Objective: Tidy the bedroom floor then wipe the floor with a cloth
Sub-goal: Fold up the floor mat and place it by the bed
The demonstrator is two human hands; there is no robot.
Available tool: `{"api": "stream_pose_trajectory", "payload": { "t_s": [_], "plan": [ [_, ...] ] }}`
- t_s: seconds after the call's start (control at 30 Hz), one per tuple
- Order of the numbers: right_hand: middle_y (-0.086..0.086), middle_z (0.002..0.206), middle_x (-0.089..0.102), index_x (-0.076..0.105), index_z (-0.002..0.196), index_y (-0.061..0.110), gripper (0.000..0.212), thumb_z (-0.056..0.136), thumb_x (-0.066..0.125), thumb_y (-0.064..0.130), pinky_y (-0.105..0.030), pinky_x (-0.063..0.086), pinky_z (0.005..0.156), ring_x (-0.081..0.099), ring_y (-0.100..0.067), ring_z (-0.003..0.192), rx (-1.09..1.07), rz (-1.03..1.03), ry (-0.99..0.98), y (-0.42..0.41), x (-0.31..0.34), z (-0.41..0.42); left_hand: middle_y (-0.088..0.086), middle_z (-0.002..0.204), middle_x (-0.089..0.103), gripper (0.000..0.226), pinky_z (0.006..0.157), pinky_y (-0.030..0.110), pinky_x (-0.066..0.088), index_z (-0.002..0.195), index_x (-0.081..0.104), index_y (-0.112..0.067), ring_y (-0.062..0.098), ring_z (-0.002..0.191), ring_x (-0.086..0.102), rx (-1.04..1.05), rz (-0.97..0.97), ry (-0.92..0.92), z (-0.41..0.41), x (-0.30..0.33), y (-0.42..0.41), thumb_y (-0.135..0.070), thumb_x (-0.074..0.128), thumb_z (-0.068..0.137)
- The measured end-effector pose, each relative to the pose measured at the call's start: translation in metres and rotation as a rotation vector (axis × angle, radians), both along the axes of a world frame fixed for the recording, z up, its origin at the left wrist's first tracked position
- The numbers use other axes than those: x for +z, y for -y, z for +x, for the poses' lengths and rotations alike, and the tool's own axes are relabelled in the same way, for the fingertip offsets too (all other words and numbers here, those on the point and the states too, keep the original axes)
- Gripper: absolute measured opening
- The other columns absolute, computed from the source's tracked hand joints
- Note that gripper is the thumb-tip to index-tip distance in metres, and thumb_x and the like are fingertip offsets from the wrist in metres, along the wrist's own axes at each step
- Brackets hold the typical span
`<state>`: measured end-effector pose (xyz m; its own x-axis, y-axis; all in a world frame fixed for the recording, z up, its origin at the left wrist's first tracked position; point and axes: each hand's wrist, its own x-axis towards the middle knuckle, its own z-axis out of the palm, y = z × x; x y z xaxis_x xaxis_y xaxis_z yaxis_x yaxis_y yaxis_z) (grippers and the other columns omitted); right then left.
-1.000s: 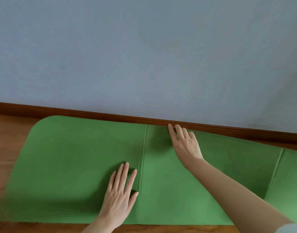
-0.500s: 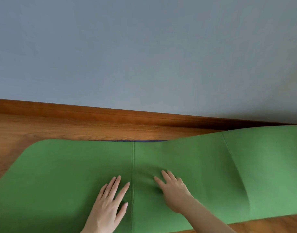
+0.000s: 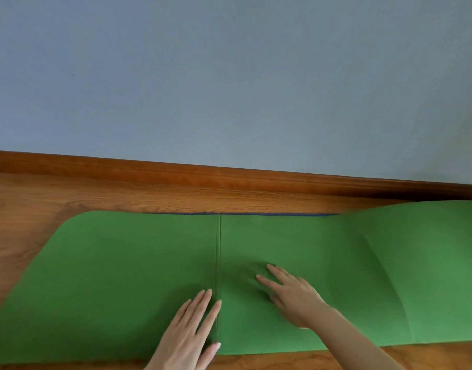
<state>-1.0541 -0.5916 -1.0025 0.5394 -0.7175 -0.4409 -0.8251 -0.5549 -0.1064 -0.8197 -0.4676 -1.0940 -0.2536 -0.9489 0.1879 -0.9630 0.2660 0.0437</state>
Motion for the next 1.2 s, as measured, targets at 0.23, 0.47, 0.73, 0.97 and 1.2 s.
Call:
{"api": "stream_pose_trajectory", "payload": {
  "t_s": [0.23, 0.47, 0.73, 0.97, 1.2],
  "plan": [
    [0.002, 0.147, -0.025, -0.014, 0.143, 0.04, 0.068, 0.079, -0.014, 0.064, -0.039, -0.004, 0.113, -0.02, -0.016, 0.138, 0.0, -0.045, 0.001, -0.007, -0.021, -0.005, 0.015, 0.157, 0.01, 0.094, 0.114, 0.046, 0.008, 0.149, 0.019, -0.022, 0.029, 0.144, 0.009, -0.088, -0.038, 0.173, 0.011, -0.022, -0.027, -0.078, 0.043, 0.077],
    [-0.004, 0.138, 0.049, 0.003, 0.15, 0.025, 0.059, 0.098, 0.011, 0.052, -0.042, 0.03, 0.107, 0.025, -0.021, 0.138, -0.138, -0.098, 0.048, -0.016, -0.049, -0.006, 0.017, 0.156, 0.007, 0.089, 0.111, 0.047, 0.008, 0.149, 0.018, -0.023, 0.031, 0.144, 0.006, -0.118, 0.022, 0.199, 0.016, -0.021, -0.021, -0.072, 0.044, 0.079],
    [-0.003, 0.153, -0.026, -0.016, 0.147, 0.033, 0.068, 0.097, 0.026, 0.053, -0.052, 0.004, 0.116, -0.015, -0.028, 0.144, 0.028, 0.205, -0.324, -0.002, 0.02, 0.001, 0.012, 0.154, 0.015, 0.061, 0.111, 0.044, 0.009, 0.149, 0.021, -0.024, 0.025, 0.143, 0.011, -0.051, 0.225, 0.074, 0.014, 0.009, -0.027, -0.054, 0.019, 0.095],
    [-0.008, 0.157, -0.015, -0.013, 0.148, 0.032, 0.08, 0.095, 0.046, 0.045, -0.046, 0.019, 0.116, 0.001, -0.03, 0.145, 0.138, 0.106, -0.534, -0.014, 0.089, -0.121, 0.015, 0.154, 0.021, 0.071, 0.115, 0.041, 0.011, 0.148, 0.017, -0.018, 0.029, 0.139, 0.023, 0.04, 0.285, -0.032, -0.036, 0.037, -0.022, -0.059, 0.023, 0.091],
    [0.002, 0.151, -0.024, -0.021, 0.141, 0.036, 0.083, 0.095, 0.049, 0.036, -0.034, 0.006, 0.117, -0.004, -0.02, 0.146, -0.052, -0.02, -0.143, -0.065, 0.041, -0.133, 0.016, 0.139, 0.048, 0.123, 0.096, 0.053, 0.039, 0.15, 0.003, -0.014, 0.029, 0.125, 0.049, 0.104, 0.346, -0.068, -0.066, 0.046, -0.007, -0.061, 0.073, 0.061]
  ]
}}
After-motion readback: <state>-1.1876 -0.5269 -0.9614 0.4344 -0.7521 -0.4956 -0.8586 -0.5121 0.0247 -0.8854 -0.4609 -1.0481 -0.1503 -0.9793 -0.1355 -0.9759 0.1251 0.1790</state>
